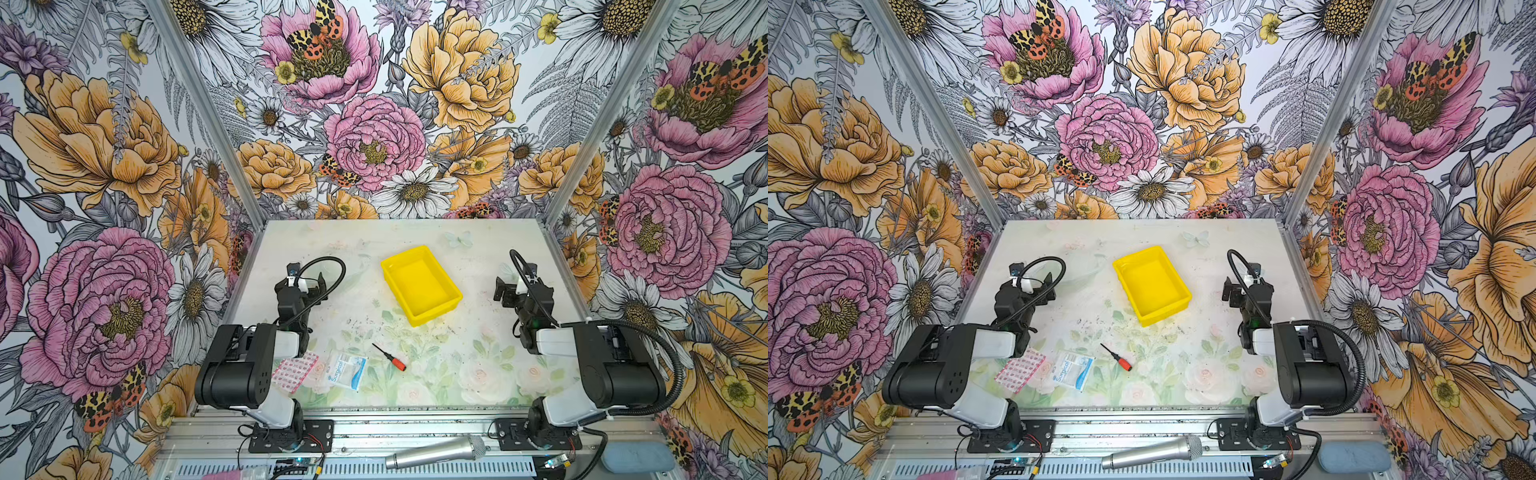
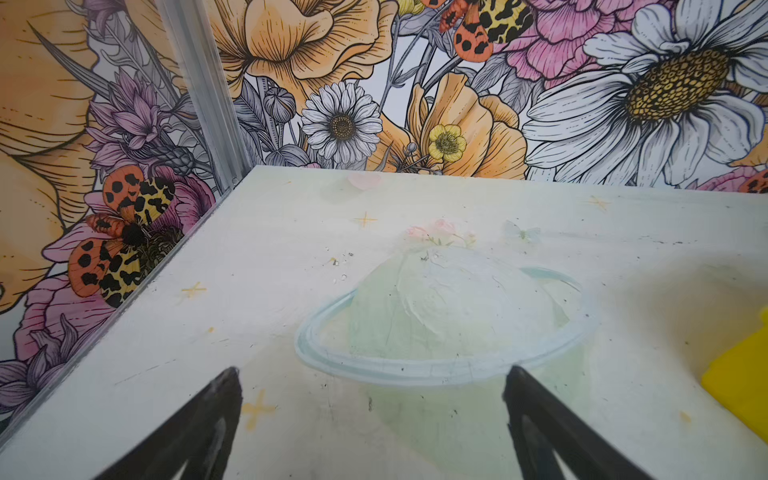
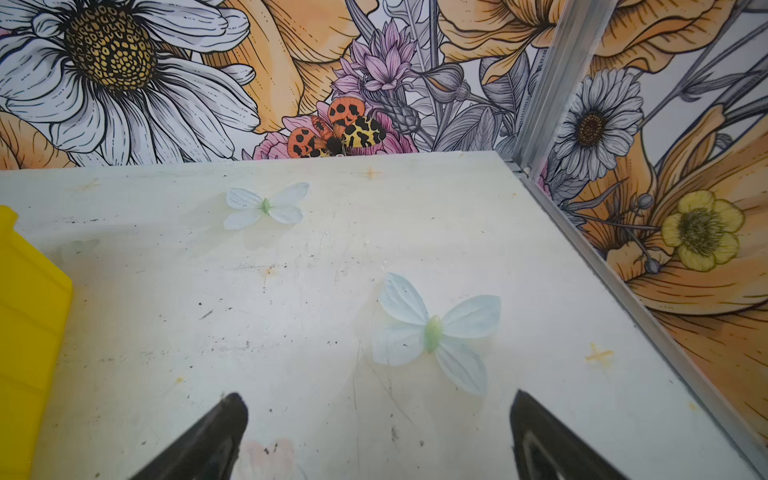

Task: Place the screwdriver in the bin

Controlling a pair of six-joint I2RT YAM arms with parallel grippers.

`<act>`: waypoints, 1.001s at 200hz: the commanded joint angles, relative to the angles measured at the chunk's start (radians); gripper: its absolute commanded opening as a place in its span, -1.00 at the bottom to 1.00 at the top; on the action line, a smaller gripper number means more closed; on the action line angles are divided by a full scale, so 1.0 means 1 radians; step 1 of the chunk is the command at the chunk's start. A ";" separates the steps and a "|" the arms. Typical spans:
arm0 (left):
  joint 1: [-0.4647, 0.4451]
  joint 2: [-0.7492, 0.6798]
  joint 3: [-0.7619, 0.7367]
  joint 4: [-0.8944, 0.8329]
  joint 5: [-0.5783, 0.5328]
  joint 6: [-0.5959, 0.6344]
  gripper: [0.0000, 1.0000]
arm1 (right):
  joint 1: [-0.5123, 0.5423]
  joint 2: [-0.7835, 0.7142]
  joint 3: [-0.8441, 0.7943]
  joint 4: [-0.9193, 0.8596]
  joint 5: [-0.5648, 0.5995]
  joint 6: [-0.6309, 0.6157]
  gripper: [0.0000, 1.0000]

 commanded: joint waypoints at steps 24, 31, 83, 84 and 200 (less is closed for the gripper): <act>0.008 0.000 0.005 0.005 0.030 0.001 0.97 | 0.001 0.001 0.006 0.041 -0.009 -0.010 0.99; 0.007 0.000 0.004 0.004 0.029 0.000 0.97 | 0.001 0.002 0.007 0.040 -0.010 -0.010 0.99; 0.008 0.000 0.004 0.004 0.030 0.001 0.97 | 0.001 0.001 0.006 0.041 -0.009 -0.010 0.99; 0.008 0.000 0.004 0.005 0.030 0.002 0.97 | 0.001 0.001 0.006 0.041 -0.009 -0.010 0.99; 0.010 0.000 0.006 0.002 0.037 -0.003 0.97 | 0.001 0.005 0.011 0.037 -0.008 -0.010 0.99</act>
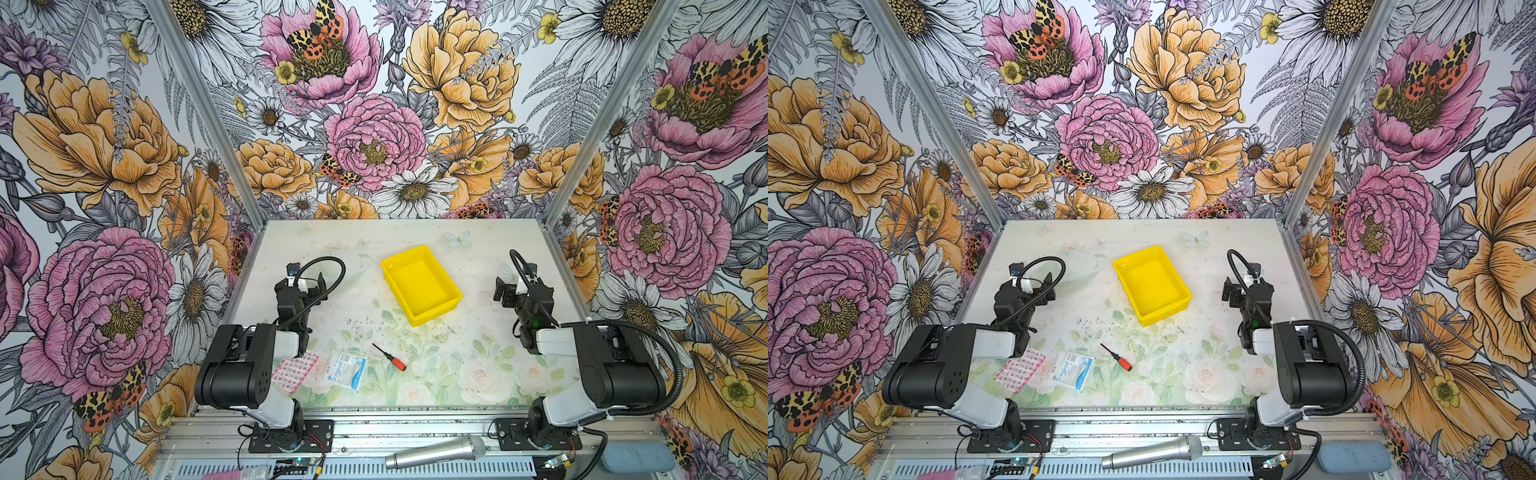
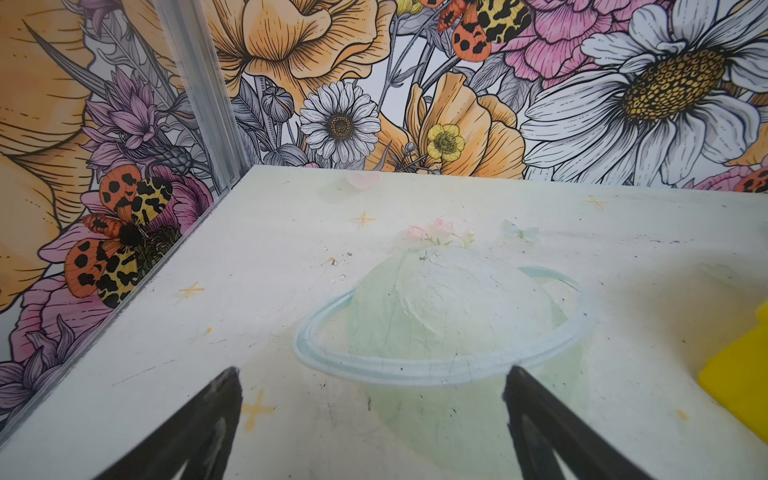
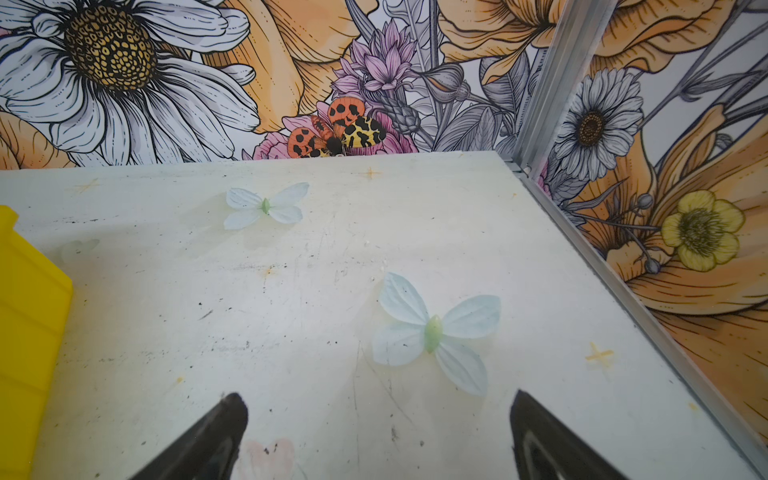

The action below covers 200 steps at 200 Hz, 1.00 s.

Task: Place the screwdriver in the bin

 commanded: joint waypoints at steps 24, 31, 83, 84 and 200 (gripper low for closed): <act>0.010 0.000 0.007 0.003 0.028 -0.003 0.97 | 0.000 0.004 0.011 0.038 -0.008 -0.010 0.99; 0.010 0.000 0.006 0.003 0.028 -0.003 0.97 | 0.000 0.002 0.010 0.039 -0.008 -0.010 0.99; 0.003 -0.109 0.069 -0.216 -0.026 -0.015 0.97 | 0.004 -0.086 0.117 -0.240 0.074 0.017 0.99; 0.003 -0.112 0.071 -0.223 -0.027 -0.017 0.97 | 0.004 -0.088 0.120 -0.247 0.074 0.017 0.99; -0.196 -0.563 0.329 -1.146 -0.183 -0.252 0.97 | 0.072 -0.363 0.337 -0.983 0.276 0.206 0.99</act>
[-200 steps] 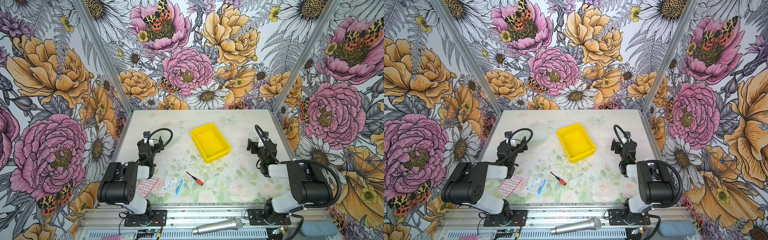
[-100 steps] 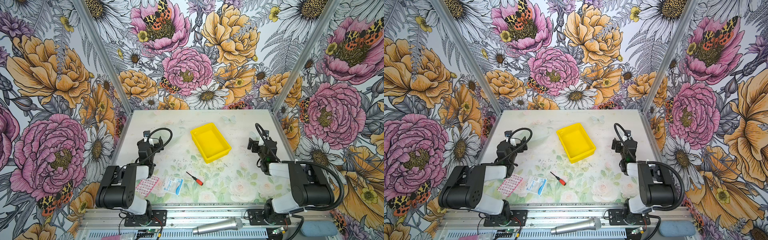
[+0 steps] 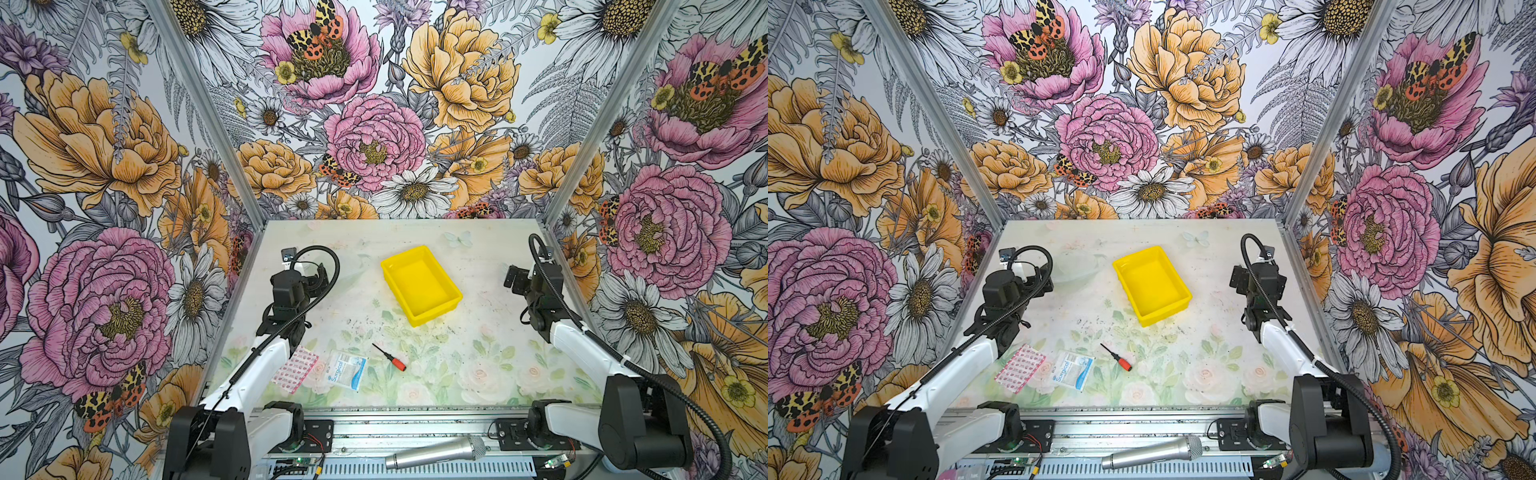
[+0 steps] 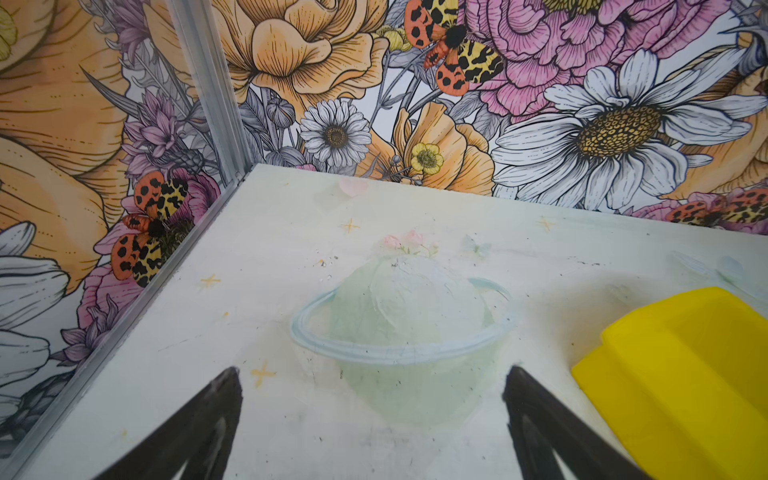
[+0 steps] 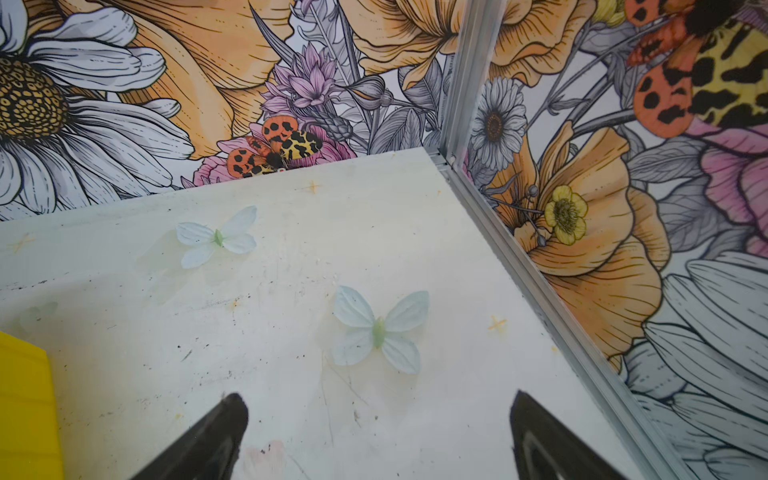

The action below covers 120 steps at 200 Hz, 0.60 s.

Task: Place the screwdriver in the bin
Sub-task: 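Reach the left gripper over the red-handled screwdriver while the right arm lifts slightly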

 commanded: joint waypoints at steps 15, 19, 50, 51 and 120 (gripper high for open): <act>-0.126 -0.126 0.145 -0.412 -0.087 -0.160 0.97 | 0.058 -0.058 0.097 -0.305 0.057 0.072 0.99; -0.139 -0.138 0.154 -0.437 -0.087 -0.178 0.97 | 0.068 -0.063 0.104 -0.324 0.059 0.072 0.99; -0.255 -0.215 0.202 -0.598 -0.104 -0.343 0.97 | 0.147 -0.109 0.154 -0.435 -0.001 0.054 0.99; -0.259 -0.216 0.204 -0.603 -0.106 -0.349 0.97 | 0.150 -0.110 0.155 -0.439 -0.004 0.052 0.99; -0.413 -0.098 0.167 -0.737 0.010 -0.735 0.97 | 0.327 -0.239 0.170 -0.543 -0.211 -0.072 0.99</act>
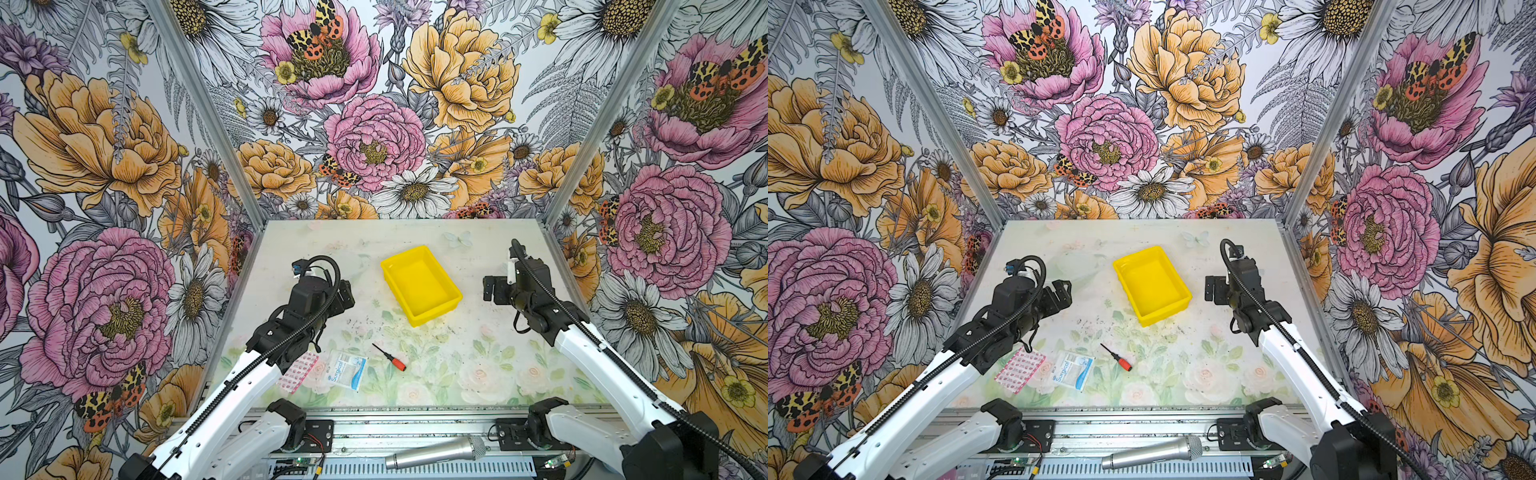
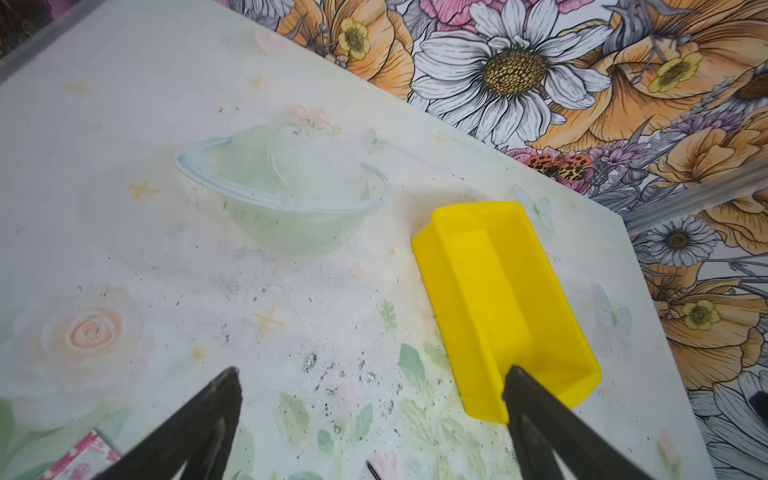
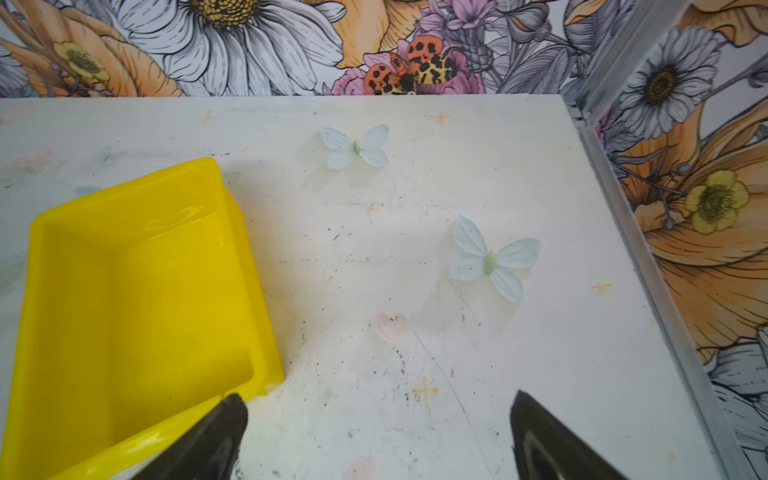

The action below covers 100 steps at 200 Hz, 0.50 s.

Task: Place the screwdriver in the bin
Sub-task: 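Reach the left gripper over the red-handled screwdriver while the right arm lifts slightly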

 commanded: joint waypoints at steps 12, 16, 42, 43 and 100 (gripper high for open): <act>-0.097 0.093 -0.037 -0.087 0.068 -0.217 0.97 | 0.051 -0.090 -0.005 -0.041 -0.094 -0.067 0.99; -0.112 0.104 -0.039 -0.088 0.068 -0.233 0.97 | 0.054 -0.095 -0.006 -0.041 -0.094 -0.069 0.99; -0.198 0.182 -0.041 -0.090 0.110 -0.334 0.97 | 0.064 -0.107 -0.009 -0.041 -0.110 -0.087 0.99; -0.202 0.185 -0.041 -0.089 0.110 -0.338 0.97 | 0.065 -0.108 -0.009 -0.041 -0.112 -0.087 0.99; -0.334 0.410 0.021 -0.142 0.156 -0.429 0.97 | 0.082 -0.073 -0.042 -0.037 -0.128 -0.161 0.99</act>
